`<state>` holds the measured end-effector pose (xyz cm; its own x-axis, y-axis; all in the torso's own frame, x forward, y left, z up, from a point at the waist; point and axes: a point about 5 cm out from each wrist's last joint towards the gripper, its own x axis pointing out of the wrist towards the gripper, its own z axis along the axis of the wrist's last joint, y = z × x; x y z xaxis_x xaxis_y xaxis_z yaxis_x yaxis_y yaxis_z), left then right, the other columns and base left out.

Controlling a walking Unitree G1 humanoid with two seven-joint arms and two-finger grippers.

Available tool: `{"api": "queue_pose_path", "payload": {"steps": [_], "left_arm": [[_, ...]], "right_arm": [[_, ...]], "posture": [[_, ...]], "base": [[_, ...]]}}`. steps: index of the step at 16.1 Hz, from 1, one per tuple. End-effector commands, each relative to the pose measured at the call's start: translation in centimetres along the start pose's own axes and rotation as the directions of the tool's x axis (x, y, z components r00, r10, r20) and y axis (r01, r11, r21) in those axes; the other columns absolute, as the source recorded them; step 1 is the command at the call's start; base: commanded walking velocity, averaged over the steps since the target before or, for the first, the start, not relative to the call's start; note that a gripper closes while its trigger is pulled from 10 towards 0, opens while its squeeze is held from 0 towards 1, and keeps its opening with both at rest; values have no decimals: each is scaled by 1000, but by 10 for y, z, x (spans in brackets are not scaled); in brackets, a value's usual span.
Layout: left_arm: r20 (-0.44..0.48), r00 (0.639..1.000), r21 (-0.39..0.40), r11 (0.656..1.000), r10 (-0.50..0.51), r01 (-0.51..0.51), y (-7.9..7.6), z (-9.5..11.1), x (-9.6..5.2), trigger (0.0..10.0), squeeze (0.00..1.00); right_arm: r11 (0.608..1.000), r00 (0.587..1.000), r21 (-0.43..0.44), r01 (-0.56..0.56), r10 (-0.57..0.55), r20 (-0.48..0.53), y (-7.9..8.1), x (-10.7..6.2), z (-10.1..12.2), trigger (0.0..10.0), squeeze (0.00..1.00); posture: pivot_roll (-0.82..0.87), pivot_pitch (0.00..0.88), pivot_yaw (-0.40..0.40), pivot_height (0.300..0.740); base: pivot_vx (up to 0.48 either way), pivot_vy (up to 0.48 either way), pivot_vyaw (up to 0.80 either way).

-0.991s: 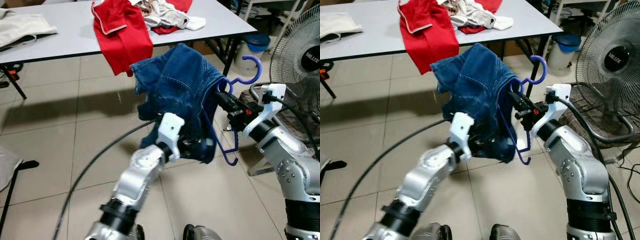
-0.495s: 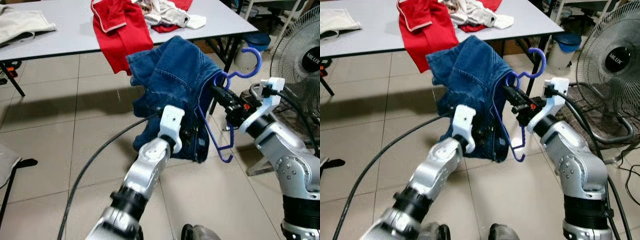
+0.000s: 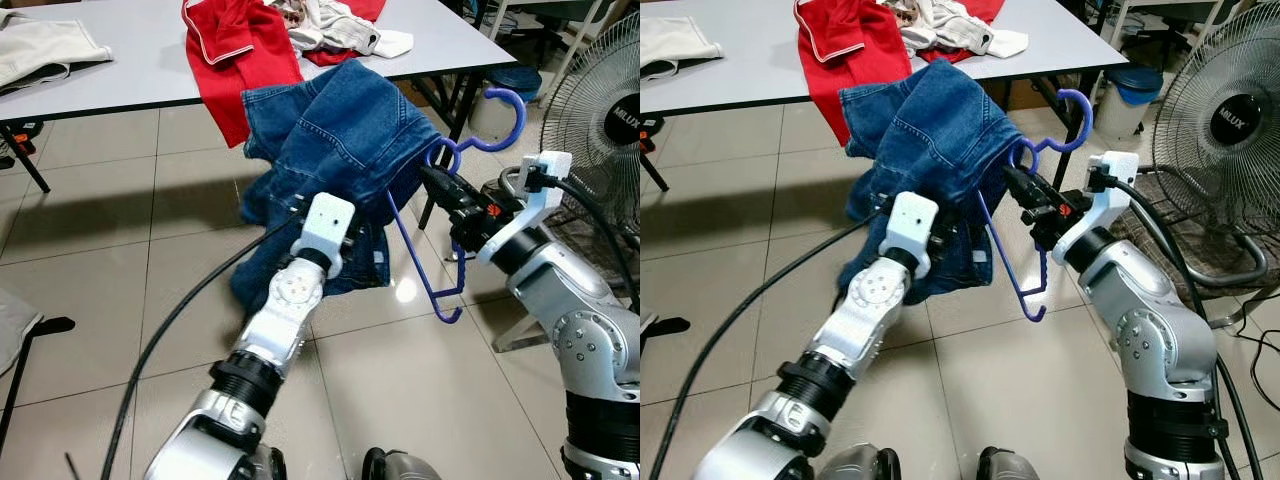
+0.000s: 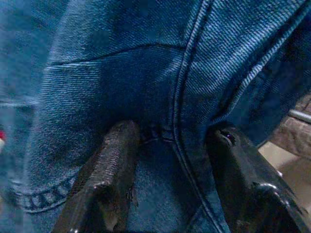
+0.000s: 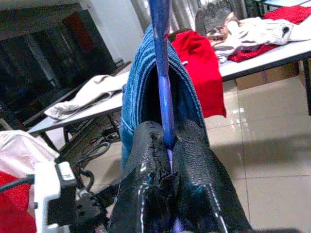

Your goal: Hang hanger

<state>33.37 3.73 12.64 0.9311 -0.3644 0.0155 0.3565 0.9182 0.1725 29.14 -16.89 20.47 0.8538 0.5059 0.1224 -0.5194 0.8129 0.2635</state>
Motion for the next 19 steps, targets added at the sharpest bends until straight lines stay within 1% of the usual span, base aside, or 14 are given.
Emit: {"api": "queue_pose_path", "payload": {"steps": [1, 3, 4, 5, 6, 7, 9, 10, 12, 14, 19], "left_arm": [[36, 999, 18, 1000, 1, -2, 1, 5, -2, 10000, 0], [79, 992, -30, 995, -94, 97, -4, 10, -11, 10000, 0], [79, 992, -30, 995, -94, 97, -4, 10, -11, 10000, 0], [113, 977, -73, 979, -180, 189, -10, 12, -19, 3529, 0], [122, 976, -90, 978, -178, 190, -10, 12, -22, 0, 0], [121, 977, -90, 978, -178, 189, -10, 11, -23, 0, 0], [107, 983, -115, 980, -151, 163, -7, 9, -21, 0, 0], [104, 985, -144, 978, -134, 149, -6, 8, -19, 0, 0], [90, 989, -162, 978, -115, 128, -5, 7, -15, 0, 0], [75, 991, -168, 979, -107, 119, -6, 4, -12, 0, 0], [75, 991, -173, 977, -110, 122, -6, 4, -9, 0, 0]], "right_arm": [[1000, 999, -8, 29, -28, 37, -3, -6, 9, 0, 0], [999, 999, -4, 34, -34, 31, -4, -7, 7, 0, 0], [999, 999, -4, 34, -34, 31, -4, -7, 7, 0, 0], [999, 999, 1, 36, -36, 27, -6, -9, 5, 0, 0], [999, 999, 5, 37, -37, 25, -6, -9, 4, 0, 0], [999, 999, 7, 37, -37, 25, -7, -10, 4, 0, 0], [999, 999, 13, 33, -33, 30, -6, -9, 5, 0, 0], [1000, 999, 13, 28, -28, 35, -5, -9, 6, 0, 0], [1000, 999, 15, 26, -27, 39, -5, -9, 8, 0, 0], [1000, 999, 15, 23, -23, 40, -4, -9, 8, 0, 0], [1000, 999, 14, 28, -28, 41, -4, -10, 7, 0, 0]], "posture": [[-147, 88, -6, 740], [-137, 88, -8, 740], [-137, 88, -8, 740], [-130, 87, -10, 740], [-129, 87, -11, 740], [-129, 87, -12, 740], [-132, 87, -13, 740], [-136, 85, -13, 740], [-139, 84, -13, 740], [-142, 83, -13, 740], [-143, 80, -6, 740]], "base": [[0, 0, 0], [0, 0, 0], [0, 0, 0], [0, 0, 0], [0, 0, 0], [0, 0, 0], [0, 0, 0], [0, 0, 0], [0, 0, 0], [0, 0, 0], [0, 0, 0]]}}
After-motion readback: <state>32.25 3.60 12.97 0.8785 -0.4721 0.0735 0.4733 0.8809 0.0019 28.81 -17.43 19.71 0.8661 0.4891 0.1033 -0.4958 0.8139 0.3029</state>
